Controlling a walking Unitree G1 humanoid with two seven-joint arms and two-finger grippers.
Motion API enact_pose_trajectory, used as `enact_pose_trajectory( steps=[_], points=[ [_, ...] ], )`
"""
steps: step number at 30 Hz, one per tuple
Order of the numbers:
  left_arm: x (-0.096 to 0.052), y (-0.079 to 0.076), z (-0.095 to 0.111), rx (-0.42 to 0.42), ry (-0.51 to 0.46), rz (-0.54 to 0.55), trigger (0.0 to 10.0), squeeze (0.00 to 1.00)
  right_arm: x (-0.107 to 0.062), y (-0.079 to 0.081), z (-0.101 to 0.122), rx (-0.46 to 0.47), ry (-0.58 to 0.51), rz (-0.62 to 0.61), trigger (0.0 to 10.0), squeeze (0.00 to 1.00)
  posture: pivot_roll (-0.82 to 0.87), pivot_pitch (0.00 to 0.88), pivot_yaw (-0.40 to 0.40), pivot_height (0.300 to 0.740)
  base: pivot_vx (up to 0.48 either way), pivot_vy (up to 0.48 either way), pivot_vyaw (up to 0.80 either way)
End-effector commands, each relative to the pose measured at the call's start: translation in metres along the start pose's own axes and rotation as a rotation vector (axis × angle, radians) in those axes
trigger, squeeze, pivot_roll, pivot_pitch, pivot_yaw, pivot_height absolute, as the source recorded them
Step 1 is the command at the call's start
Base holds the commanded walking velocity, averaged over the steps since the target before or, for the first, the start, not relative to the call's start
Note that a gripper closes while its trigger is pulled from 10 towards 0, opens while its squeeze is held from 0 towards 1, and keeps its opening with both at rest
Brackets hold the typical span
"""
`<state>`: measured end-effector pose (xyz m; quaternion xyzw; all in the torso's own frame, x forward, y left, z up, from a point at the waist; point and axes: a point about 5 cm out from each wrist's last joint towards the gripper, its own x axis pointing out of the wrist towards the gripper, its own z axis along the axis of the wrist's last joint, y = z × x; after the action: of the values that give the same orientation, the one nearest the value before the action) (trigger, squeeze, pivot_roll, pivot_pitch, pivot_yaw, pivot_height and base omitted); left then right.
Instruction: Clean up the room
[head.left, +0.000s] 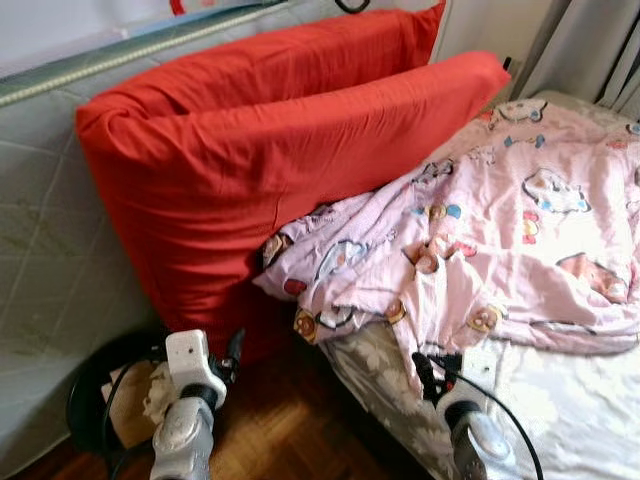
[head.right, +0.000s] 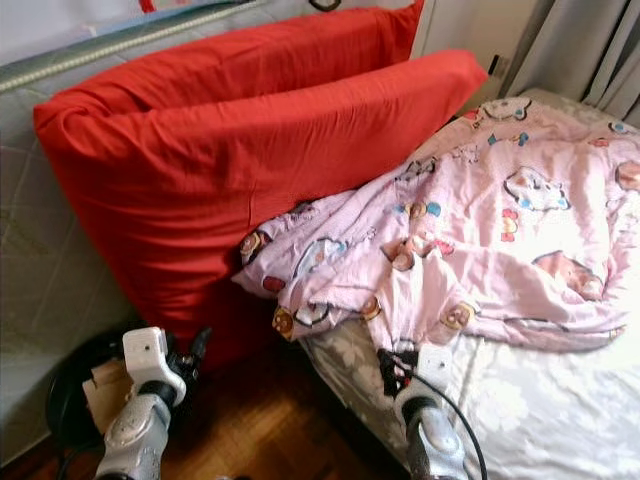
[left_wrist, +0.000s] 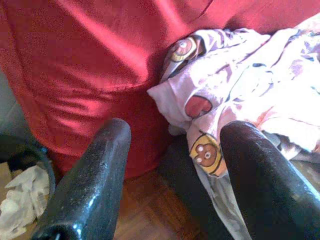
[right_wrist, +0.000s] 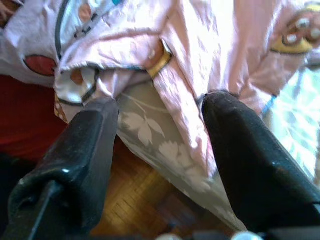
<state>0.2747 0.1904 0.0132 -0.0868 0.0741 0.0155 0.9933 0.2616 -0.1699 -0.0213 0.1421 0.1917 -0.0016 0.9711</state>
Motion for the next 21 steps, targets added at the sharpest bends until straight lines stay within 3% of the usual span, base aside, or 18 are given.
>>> enact_pose_trajectory(
  steps=[1, 8, 21],
  points=[
    [-0.002, 0.001, -0.002, -0.014, 0.008, 0.007, 10.0, 0.00, -0.001, 0.001, 0.000, 0.006, -0.011, -0.001, 10.0, 0.00, 0.01, 0.134, -0.020, 0.740, 0.326, 0.000, 0.00],
    [0.001, 0.001, 0.004, -0.018, -0.012, -0.002, 10.0, 0.00, 0.000, 0.003, 0.000, 0.004, -0.015, 0.001, 10.0, 0.00, 0.02, 0.148, -0.023, 0.740, 0.338, 0.000, 0.00],
    [0.003, -0.005, 0.019, -0.017, -0.076, -0.045, 10.0, 0.00, -0.002, 0.001, 0.003, 0.001, -0.056, -0.031, 10.0, 0.00, 0.02, 0.170, -0.026, 0.740, 0.000, 0.000, 0.00]
  ],
)
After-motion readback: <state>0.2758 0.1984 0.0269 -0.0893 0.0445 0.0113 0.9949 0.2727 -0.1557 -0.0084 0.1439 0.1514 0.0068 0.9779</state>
